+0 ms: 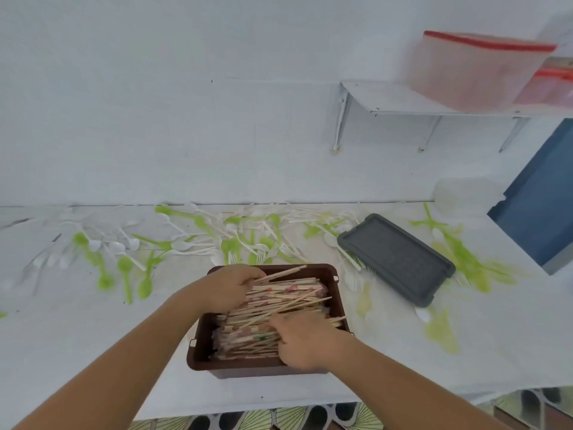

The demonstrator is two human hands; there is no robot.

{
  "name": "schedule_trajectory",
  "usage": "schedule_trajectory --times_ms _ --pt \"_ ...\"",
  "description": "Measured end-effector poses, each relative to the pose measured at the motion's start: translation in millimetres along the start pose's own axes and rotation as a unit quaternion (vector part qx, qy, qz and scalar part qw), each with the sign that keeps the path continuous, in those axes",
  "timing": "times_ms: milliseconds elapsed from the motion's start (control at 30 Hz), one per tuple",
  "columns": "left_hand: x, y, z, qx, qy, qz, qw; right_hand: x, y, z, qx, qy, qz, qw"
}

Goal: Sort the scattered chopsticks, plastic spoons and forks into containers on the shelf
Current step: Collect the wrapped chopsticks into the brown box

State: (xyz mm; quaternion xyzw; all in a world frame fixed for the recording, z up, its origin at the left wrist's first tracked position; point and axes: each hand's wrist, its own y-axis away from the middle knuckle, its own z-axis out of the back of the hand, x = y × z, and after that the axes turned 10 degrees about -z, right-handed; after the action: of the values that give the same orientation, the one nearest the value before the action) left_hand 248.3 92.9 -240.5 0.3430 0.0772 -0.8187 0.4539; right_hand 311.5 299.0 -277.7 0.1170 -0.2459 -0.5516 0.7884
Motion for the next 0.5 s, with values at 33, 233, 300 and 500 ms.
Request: schedule_trajectory --times_ms 33,233,300,500 --pt "1.0 -5.6 -6.3 -0.006 -0.015 -0.016 1.000 -0.1 -3.5 -4.6 -0.003 -0.021 0.011 1.000" --pt "12.8 -22.2 -29.0 -0.085 0.004 -0.006 0.996 -1.7 -14.8 -24.9 -0.063 -0.151 0.035 0.986" --pt "17.3 -24.6 -30.2 -0.098 -0.009 -0.001 0.995 -7.4 -17.7 -30.5 -0.125 -0.141 0.048 0.981" --pt "21.4 -20.5 -40.8 -0.064 -0.078 0.009 0.995 -24.6 -9.5 -41.0 -0.200 -0.062 0.063 0.976"
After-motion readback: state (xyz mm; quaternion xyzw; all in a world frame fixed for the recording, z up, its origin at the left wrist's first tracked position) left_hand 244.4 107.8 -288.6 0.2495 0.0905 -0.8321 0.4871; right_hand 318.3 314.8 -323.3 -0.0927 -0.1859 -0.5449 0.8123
